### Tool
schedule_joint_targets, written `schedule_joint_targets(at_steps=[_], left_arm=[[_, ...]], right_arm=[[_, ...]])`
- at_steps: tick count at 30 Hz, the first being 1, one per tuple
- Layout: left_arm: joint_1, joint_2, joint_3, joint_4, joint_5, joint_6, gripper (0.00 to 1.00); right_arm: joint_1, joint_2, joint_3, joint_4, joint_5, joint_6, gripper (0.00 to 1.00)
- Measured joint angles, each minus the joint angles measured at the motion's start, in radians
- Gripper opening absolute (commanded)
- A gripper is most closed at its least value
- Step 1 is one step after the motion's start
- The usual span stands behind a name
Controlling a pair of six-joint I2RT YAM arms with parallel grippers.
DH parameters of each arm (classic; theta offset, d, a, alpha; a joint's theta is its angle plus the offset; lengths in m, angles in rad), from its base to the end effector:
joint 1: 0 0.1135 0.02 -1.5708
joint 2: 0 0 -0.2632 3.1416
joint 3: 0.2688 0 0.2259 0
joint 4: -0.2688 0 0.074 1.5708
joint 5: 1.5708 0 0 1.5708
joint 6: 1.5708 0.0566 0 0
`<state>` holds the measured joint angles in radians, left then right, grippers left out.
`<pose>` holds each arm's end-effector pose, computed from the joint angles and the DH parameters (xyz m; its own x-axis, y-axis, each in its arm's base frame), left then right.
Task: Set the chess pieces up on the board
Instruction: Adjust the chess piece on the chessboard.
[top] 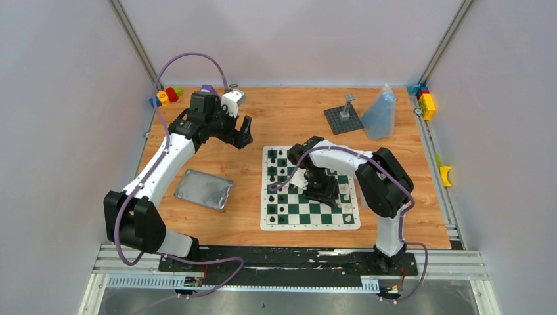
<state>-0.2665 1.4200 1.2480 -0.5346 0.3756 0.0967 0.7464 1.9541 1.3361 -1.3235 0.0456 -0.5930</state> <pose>0.2855 -0.0995 0.3133 -0.5738 0.2497 -0.7800 0.5722 0.8036 -0.1636 0.2098 0.1905 0.1586 -0.1816 -0.9284 0.3242 -0.9549 0.2452 0.1672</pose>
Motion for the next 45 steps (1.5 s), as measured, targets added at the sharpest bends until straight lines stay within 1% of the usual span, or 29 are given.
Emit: schedule_joint_targets(at_steps=[4, 7, 10, 14, 23, 35, 45], left_arm=[[0.000, 0.000, 0.000, 0.000, 0.000, 0.000, 1.00], [0.000, 0.000, 0.000, 0.000, 0.000, 0.000, 1.00], [0.000, 0.000, 0.000, 0.000, 0.000, 0.000, 1.00], [0.000, 0.000, 0.000, 0.000, 0.000, 0.000, 1.00], [0.000, 0.000, 0.000, 0.000, 0.000, 0.000, 1.00], [0.000, 0.000, 0.000, 0.000, 0.000, 0.000, 1.00], [0.000, 0.000, 0.000, 0.000, 0.000, 0.000, 1.00]], right_arm=[[-0.019, -0.073, 0.000, 0.022, -0.059, 0.012, 0.42], [-0.053, -0.143, -0.015, 0.069, -0.101, 0.026, 0.42], [-0.092, -0.210, -0.063, 0.133, -0.142, 0.040, 0.42], [-0.129, -0.256, -0.142, 0.206, -0.180, 0.058, 0.44], [-0.158, -0.283, -0.268, 0.312, -0.212, 0.079, 0.44], [-0.170, -0.283, -0.284, 0.357, -0.203, 0.079, 0.40], [-0.175, -0.284, -0.309, 0.356, -0.185, 0.076, 0.36]])
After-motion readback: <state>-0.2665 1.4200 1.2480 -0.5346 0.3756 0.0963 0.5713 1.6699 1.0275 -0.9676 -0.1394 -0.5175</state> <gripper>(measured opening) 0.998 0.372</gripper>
